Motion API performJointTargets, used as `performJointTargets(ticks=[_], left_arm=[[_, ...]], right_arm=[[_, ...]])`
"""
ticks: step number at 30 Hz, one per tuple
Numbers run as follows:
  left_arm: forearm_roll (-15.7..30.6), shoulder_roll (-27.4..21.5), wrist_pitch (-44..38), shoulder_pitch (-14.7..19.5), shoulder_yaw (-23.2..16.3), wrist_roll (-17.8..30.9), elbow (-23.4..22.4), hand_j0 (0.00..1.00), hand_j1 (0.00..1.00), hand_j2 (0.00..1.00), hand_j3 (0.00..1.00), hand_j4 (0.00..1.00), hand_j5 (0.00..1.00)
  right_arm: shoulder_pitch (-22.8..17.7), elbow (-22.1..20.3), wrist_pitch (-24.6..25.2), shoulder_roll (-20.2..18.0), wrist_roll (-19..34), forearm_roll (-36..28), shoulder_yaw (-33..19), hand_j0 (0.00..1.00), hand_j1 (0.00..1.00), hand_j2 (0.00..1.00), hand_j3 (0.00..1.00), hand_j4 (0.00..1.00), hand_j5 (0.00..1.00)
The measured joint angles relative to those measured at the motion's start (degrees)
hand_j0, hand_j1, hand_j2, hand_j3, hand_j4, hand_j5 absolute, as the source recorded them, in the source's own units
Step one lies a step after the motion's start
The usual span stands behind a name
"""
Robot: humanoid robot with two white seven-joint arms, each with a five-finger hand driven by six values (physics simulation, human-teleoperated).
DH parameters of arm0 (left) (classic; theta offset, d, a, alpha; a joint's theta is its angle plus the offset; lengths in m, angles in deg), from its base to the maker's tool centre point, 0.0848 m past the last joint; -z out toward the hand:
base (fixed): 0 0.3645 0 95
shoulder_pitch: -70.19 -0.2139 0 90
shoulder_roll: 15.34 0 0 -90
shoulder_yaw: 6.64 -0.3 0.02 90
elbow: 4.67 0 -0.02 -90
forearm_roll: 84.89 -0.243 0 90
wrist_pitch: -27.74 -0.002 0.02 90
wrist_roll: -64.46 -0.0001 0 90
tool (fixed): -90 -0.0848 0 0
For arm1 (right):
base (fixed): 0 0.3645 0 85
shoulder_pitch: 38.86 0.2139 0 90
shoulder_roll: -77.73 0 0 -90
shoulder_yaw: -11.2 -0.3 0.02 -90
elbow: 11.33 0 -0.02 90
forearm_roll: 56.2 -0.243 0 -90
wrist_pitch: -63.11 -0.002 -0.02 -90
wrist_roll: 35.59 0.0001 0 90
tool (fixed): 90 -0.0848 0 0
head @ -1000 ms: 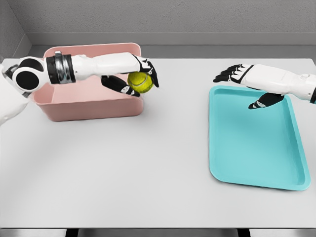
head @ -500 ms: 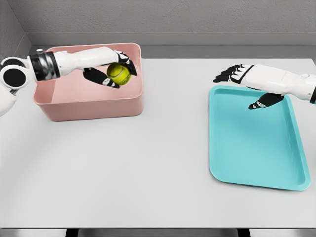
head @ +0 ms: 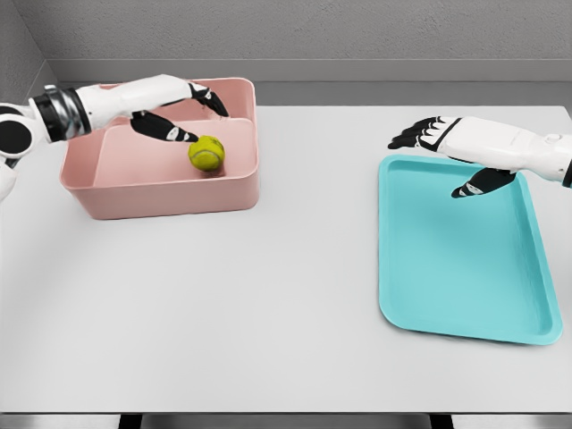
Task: Put the tennis from the blue tray into the pink basket with both arms
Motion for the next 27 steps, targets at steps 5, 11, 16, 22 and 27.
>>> performJointTargets(ticks=[5, 11, 16, 22, 27], left_arm=[[0.53, -0.5, 0.02, -2.9, 1.35, -0.96, 1.7, 1.0, 1.0, 1.0, 1.0, 1.0, 1.0], [3.6, -4.32, 0.0, -7.12, 4.53, -1.27, 10.0, 1.0, 1.0, 1.0, 1.0, 1.0, 1.0], [6.75, -10.01, 0.01, -11.95, 5.04, -2.57, 16.09, 1.0, 1.0, 1.0, 1.0, 1.0, 1.0], [8.13, -15.62, -0.01, -19.07, 7.73, -12.81, 22.07, 1.0, 1.0, 1.0, 1.0, 1.0, 1.0], [8.44, -18.46, -0.07, -20.74, 9.89, -16.18, 24.11, 1.0, 1.0, 1.0, 1.0, 1.0, 1.0]], right_arm=[[0.0, 0.01, 0.0, 0.04, 0.0, 0.01, 0.0, 1.0, 1.0, 1.0, 1.0, 1.0, 1.0], [0.0, 0.01, 0.0, 0.06, 0.0, 0.01, 0.02, 1.0, 1.0, 1.0, 1.0, 1.0, 1.0], [-0.09, 0.01, 0.0, 0.07, 0.0, 0.01, 0.1, 1.0, 1.0, 1.0, 1.0, 1.0, 1.0], [-0.09, 0.01, 0.0, 0.35, 0.0, 0.06, 0.33, 1.0, 1.0, 1.0, 1.0, 1.0, 1.0], [-0.09, 0.61, 0.0, 0.58, 0.02, 0.1, 0.42, 1.0, 1.0, 1.0, 1.0, 1.0, 1.0]])
